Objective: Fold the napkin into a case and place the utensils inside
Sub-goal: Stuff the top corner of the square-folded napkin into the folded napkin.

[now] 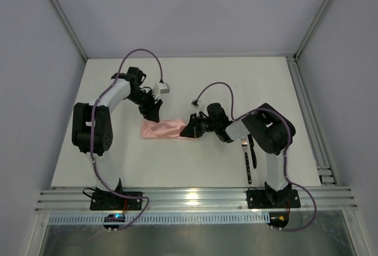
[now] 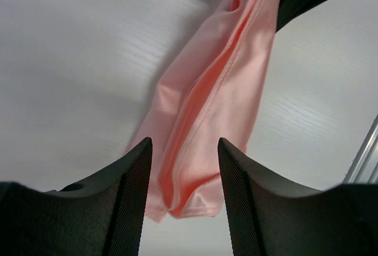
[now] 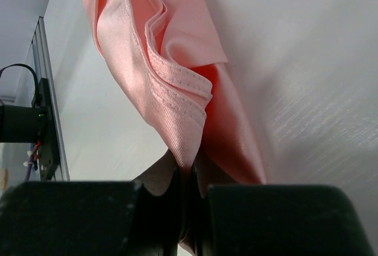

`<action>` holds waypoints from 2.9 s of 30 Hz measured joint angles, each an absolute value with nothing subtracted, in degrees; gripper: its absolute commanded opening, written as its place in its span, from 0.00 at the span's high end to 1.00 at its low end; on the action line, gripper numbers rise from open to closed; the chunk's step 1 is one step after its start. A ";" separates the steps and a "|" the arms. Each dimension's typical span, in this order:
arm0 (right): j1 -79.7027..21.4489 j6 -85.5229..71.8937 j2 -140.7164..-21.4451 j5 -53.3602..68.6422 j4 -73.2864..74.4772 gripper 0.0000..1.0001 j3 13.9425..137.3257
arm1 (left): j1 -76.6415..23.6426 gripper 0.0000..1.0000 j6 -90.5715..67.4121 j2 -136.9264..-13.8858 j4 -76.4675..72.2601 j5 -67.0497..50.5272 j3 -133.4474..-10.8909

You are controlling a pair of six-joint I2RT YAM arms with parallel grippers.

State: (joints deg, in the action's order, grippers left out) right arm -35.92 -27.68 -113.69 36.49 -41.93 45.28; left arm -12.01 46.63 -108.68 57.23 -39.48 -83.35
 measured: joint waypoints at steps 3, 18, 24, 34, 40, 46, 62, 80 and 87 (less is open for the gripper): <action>-35.53 -30.09 -115.18 37.67 -40.82 0.96 46.52 | -9.50 0.50 44.16 -108.57 54.87 -37.26 -82.67; -35.09 -32.14 -115.55 40.97 -37.52 0.63 48.38 | -9.41 1.00 39.88 -109.36 45.69 -28.47 -73.60; -35.16 -28.42 -113.47 42.33 -33.87 0.53 48.82 | -9.80 1.00 42.68 -108.71 44.95 -28.29 -72.29; -34.04 -26.76 -113.47 39.68 -28.64 0.53 52.23 | -11.33 1.00 46.81 -106.87 43.40 -26.35 -70.26; -33.47 -28.25 -113.49 38.13 -29.17 0.96 51.99 | -11.38 1.00 47.05 -106.63 43.05 -26.33 -69.95; -32.84 -31.11 -114.04 38.00 -29.45 0.96 50.81 | -11.51 0.75 45.78 -106.54 42.19 -26.81 -69.93; -32.38 -39.07 -114.50 36.95 -28.56 0.96 50.52 | -19.38 0.34 43.62 -96.82 40.75 -29.45 -72.71; -32.16 -44.82 -114.78 37.26 -28.36 0.96 50.26 | -40.25 0.30 54.24 -91.92 24.84 -9.93 -51.11; -32.12 -46.35 -114.89 37.60 -29.32 0.96 49.65 | -40.97 0.29 56.93 -91.44 16.78 -4.95 -48.86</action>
